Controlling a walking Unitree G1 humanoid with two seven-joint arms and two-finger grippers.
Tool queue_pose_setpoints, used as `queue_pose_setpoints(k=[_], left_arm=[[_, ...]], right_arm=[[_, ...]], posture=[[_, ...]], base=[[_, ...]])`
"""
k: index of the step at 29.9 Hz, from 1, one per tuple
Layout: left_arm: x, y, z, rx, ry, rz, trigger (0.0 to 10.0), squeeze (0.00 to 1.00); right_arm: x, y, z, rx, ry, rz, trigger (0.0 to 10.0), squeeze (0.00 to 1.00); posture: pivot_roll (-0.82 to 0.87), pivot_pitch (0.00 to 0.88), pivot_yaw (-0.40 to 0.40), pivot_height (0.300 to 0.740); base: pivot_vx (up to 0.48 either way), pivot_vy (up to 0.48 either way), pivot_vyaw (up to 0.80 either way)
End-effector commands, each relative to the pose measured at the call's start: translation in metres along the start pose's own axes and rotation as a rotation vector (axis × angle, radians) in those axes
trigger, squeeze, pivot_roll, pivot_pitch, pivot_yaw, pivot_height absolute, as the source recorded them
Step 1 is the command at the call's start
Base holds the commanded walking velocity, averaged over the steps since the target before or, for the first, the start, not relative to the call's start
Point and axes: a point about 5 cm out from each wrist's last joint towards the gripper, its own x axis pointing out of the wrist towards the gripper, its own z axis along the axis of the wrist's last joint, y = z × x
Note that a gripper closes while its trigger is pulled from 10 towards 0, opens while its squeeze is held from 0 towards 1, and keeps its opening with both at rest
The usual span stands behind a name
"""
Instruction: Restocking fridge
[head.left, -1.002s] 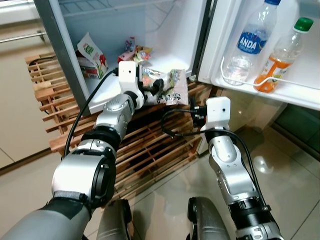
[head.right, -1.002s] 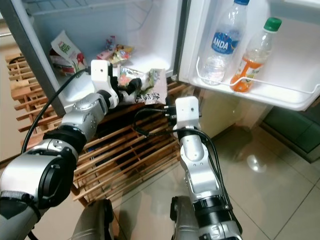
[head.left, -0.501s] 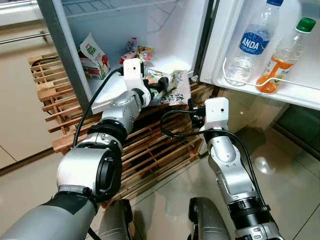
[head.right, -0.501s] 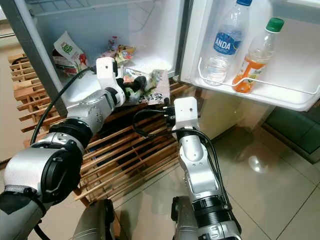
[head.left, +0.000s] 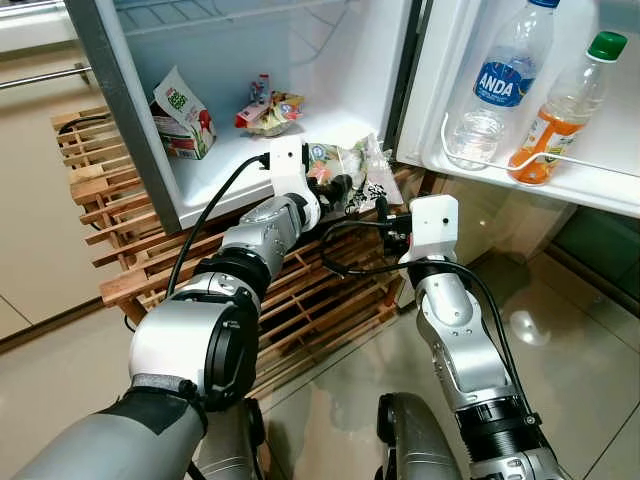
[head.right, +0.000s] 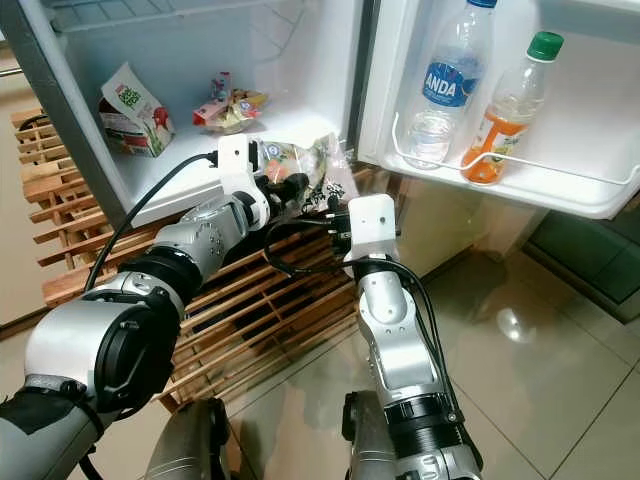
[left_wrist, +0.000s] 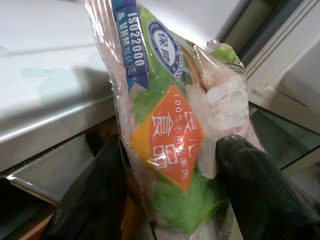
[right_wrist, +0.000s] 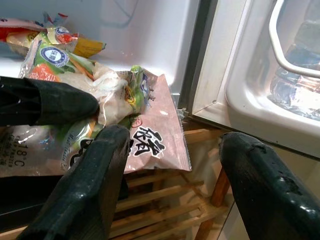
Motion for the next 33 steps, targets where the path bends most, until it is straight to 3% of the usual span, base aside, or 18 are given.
queue_pose_setpoints(k=[1, 8, 10, 20, 25, 30, 33], left_arm=[[-0.001, 0.003, -0.008, -0.022, 0.014, 0.012, 0.0, 0.00], [-0.001, 0.002, -0.003, -0.093, -0.034, -0.007, 0.0, 0.00], [0.000, -0.001, 0.001, -0.174, -0.060, -0.027, 0.0, 0.00], [0.001, -0.006, 0.016, -0.322, -0.129, -0.051, 0.0, 0.00], [-0.004, 0.007, 0.046, -0.472, -0.305, -0.009, 0.0, 0.00], [-0.009, 0.015, 0.065, -0.468, -0.404, 0.016, 0.0, 0.00], [-0.014, 0.021, 0.079, -0.418, -0.470, 0.066, 0.0, 0.00]], right_arm=[[-0.001, -0.001, 0.002, -0.005, 0.001, -0.003, 10.0, 0.00], [-0.003, -0.002, 0.000, -0.007, 0.006, -0.006, 10.0, 0.00], [-0.003, -0.003, -0.001, -0.010, 0.008, -0.006, 10.0, 0.00], [-0.003, -0.001, -0.001, -0.008, 0.012, -0.003, 10.0, 0.00], [-0.006, 0.000, -0.004, -0.005, 0.019, -0.005, 10.0, 0.00], [-0.007, 0.000, -0.004, -0.005, 0.023, -0.005, 10.0, 0.00], [-0.007, 0.000, -0.004, -0.005, 0.024, -0.004, 10.0, 0.00]], posture=[[-0.20, 0.000, 0.027, 0.596], [-0.20, 0.000, 0.030, 0.596], [-0.20, 0.000, 0.030, 0.596], [-0.21, 0.000, 0.036, 0.596], [-0.21, 0.000, 0.038, 0.596], [-0.21, 0.000, 0.037, 0.596], [-0.21, 0.000, 0.037, 0.596]], base=[[0.000, 0.000, 0.00], [0.000, 0.000, 0.00], [0.000, 0.000, 0.00], [0.000, 0.000, 0.00], [0.000, 0.000, 0.00], [0.000, 0.000, 0.00], [0.000, 0.000, 0.00]])
